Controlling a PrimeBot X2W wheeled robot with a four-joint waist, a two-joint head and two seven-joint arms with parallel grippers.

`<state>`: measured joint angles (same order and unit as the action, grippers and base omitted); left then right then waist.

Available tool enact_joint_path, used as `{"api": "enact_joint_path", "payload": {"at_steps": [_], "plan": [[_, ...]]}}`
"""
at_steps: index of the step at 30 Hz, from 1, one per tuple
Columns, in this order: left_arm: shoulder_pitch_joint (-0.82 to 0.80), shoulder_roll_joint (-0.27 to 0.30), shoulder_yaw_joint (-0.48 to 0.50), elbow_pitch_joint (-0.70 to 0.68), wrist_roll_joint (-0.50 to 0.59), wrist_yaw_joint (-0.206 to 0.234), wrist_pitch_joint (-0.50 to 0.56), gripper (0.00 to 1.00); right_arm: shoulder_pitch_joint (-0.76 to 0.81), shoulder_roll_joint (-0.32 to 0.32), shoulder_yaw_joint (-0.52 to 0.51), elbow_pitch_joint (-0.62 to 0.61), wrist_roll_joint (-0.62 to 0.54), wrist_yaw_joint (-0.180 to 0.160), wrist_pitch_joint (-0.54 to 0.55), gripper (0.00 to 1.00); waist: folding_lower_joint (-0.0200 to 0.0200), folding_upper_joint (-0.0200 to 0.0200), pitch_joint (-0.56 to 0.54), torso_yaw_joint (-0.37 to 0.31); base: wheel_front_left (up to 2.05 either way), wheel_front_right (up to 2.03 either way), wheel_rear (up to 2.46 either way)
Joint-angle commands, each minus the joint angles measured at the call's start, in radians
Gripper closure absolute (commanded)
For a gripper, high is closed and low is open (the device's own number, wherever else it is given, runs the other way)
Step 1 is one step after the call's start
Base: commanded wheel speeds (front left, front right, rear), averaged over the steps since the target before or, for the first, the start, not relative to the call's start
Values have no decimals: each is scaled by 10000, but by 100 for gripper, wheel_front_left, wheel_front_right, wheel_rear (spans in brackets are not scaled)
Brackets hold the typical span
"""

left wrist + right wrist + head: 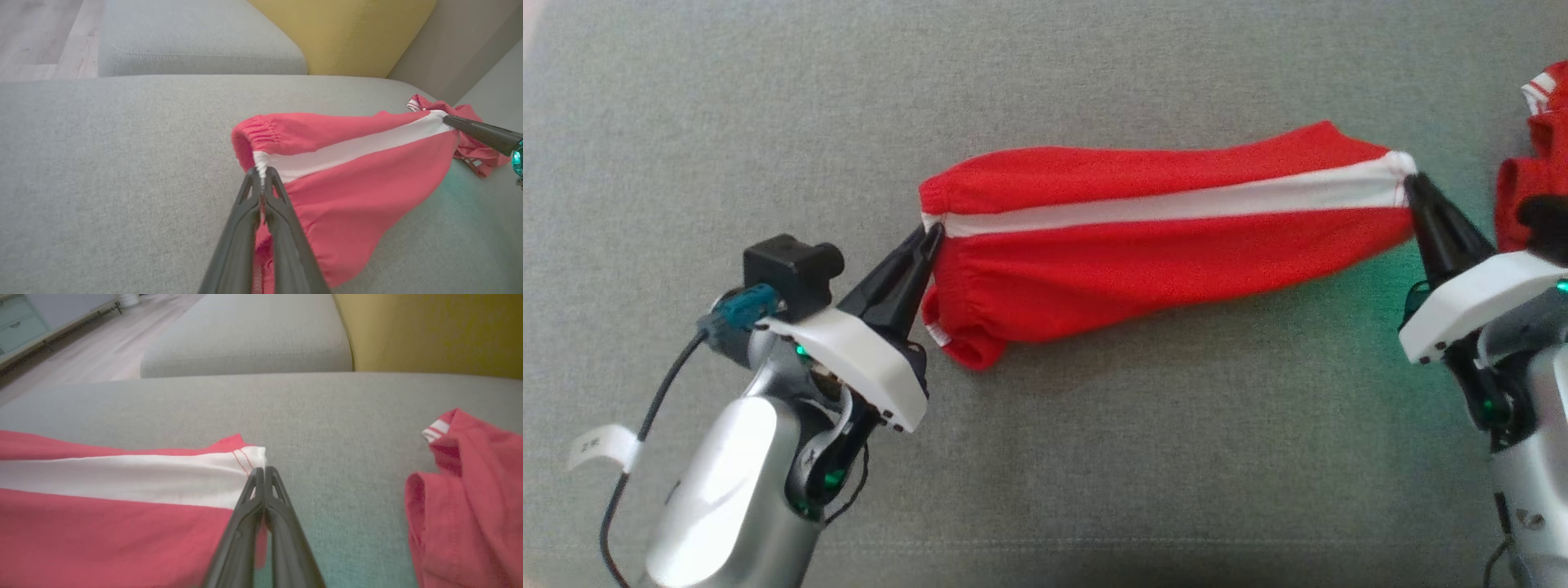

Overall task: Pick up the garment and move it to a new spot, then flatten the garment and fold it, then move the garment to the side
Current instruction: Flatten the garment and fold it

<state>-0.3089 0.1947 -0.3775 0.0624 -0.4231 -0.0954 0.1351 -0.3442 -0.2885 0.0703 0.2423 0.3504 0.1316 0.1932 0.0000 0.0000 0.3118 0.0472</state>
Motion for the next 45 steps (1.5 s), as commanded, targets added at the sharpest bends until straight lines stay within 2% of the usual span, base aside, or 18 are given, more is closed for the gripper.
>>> {"api": "enact_joint_path", "payload": {"at_steps": [1, 11, 12, 17, 26, 31, 36, 41, 45], "plan": [[-150, 318, 440, -478, 144, 85, -93, 100, 102, -48, -38, -605, -115, -9, -52, 100, 0, 0, -59, -39, 0, 0, 0], [-1006, 971, 955, -1865, 607, 215, -484, 100, -348, 93, -740, -3455, -431, -9, 82, 100, 0, 0, -565, -124, 0, 0, 0], [-1006, 971, 955, -1865, 607, 215, -484, 100, -348, 93, -740, -3455, -431, -9, 82, 100, 0, 0, -565, -124, 0, 0, 0], [-2043, 1284, 1217, -2560, 865, 215, -457, 100, -1118, 45, -1051, -4689, -519, -9, 310, 100, 0, 0, -1036, -141, 0, 0, 0], [-3918, 1553, 1299, -2936, 940, 58, -125, 100, -2754, -232, -1176, -5535, -375, -9, 875, 100, 0, 0, -1769, -287, 0, 0, 0], [-4477, 1509, 1302, -2603, 805, 17, -121, 100, -3211, -281, -1052, -5238, -131, -9, 1030, 100, 0, 0, -1889, -315, 0, 0, 0], [-4976, 1290, 1216, -1727, 507, -59, -339, 100, -3722, -194, -824, -4436, 203, -9, 1000, 100, 0, 0, -1645, -289, 0, 0, 0], [-6184, 998, 992, 182, 434, -177, -985, 100, -5140, 31, -331, -2733, 443, -9, 620, 100, 0, 0, -1138, -258, 0, 0, 0], [-7432, 775, 710, 2305, 631, -257, -2042, 100, -6614, 428, 256, -878, 483, -9, -158, 100, 0, 0, -843, -302, 0, 0, 0]]}}
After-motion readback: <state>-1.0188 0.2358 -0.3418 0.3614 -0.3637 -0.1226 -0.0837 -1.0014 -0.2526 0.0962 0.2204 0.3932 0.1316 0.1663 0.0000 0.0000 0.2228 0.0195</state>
